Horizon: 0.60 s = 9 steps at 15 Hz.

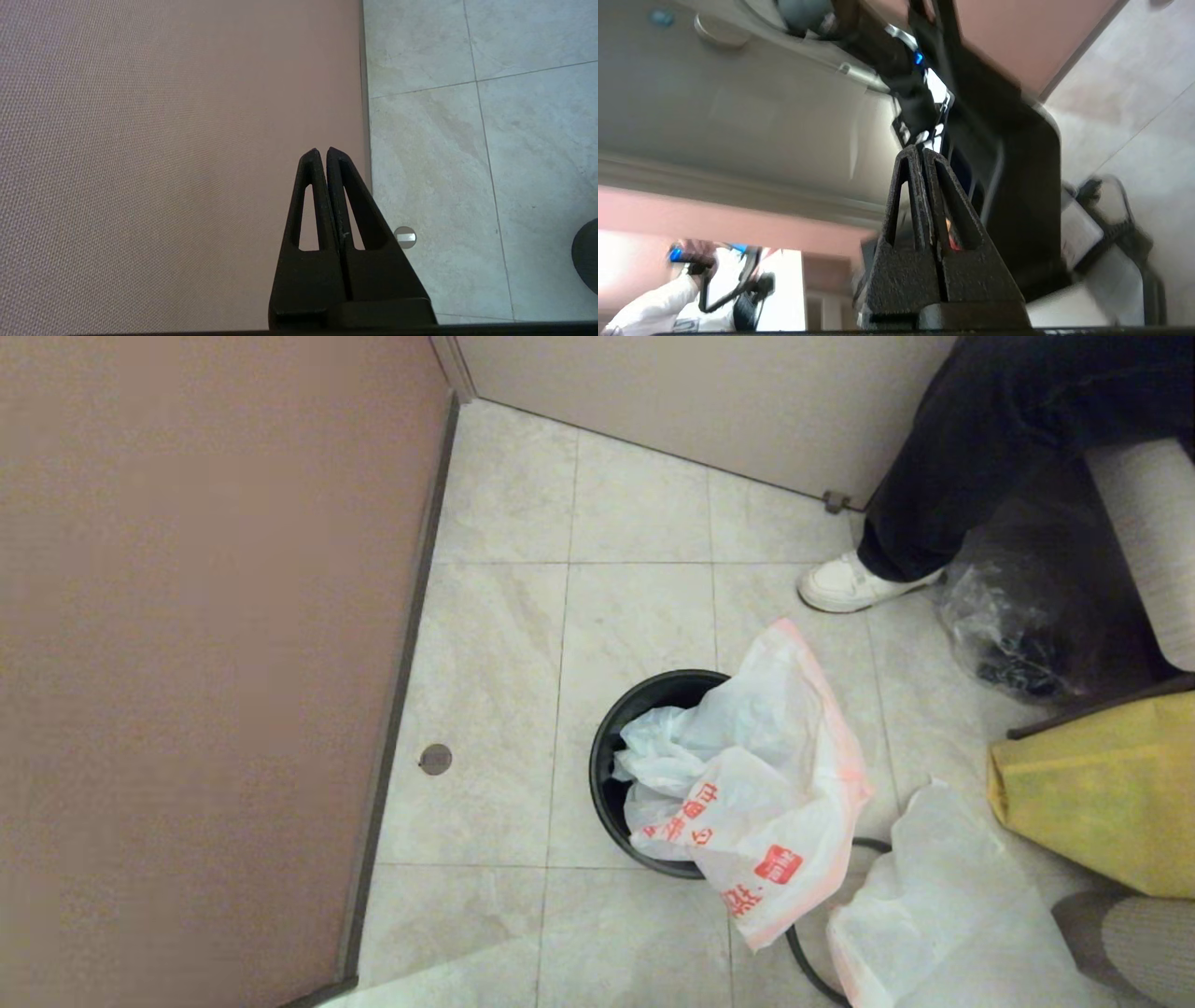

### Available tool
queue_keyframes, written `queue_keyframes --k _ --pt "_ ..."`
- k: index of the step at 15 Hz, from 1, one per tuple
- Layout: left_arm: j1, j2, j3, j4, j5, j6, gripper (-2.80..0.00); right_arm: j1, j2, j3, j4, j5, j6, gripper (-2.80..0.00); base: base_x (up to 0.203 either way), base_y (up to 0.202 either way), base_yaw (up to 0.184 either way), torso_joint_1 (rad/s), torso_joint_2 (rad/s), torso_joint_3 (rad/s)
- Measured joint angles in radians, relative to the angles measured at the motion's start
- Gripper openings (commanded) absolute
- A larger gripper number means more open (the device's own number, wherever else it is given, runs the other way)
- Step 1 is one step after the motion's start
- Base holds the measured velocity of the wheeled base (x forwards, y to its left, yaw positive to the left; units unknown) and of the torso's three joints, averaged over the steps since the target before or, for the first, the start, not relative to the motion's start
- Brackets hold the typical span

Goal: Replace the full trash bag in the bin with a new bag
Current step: Put the new garbage bag on the trash can

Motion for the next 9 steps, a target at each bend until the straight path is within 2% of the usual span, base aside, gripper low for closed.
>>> queue_keyframes --k 1,2,5,7,9 --pt "0.000 0.000 0.000 0.002 0.000 -0.001 -2.80 0.036 -0.007 0.003 -0.004 -0.071 0.014 -2.80 0.000 0.000 0.000 0.000 0.00 0.000" --pt "0.000 0.000 0.001 0.003 0.001 -0.002 -2.80 0.035 -0.013 0.007 -0.018 -0.131 0.029 -2.80 0.000 0.000 0.000 0.000 0.00 0.000" --pt "0.000 0.000 0.002 0.001 0.000 -0.002 -2.80 -0.102 -0.081 0.064 -0.079 -0.279 0.055 -2.80 0.000 0.000 0.000 0.000 0.00 0.000" --pt "0.000 0.000 0.003 0.001 0.000 -0.002 -2.80 -0.126 -0.181 0.202 -0.144 -0.419 0.017 -2.80 0.000 0.000 0.000 0.000 0.00 0.000" --pt "0.000 -0.001 0.003 -0.002 0.000 -0.002 -2.80 -0.125 -0.250 0.408 -0.292 -0.621 -0.020 -2.80 0.000 0.000 0.000 0.000 0.00 0.000"
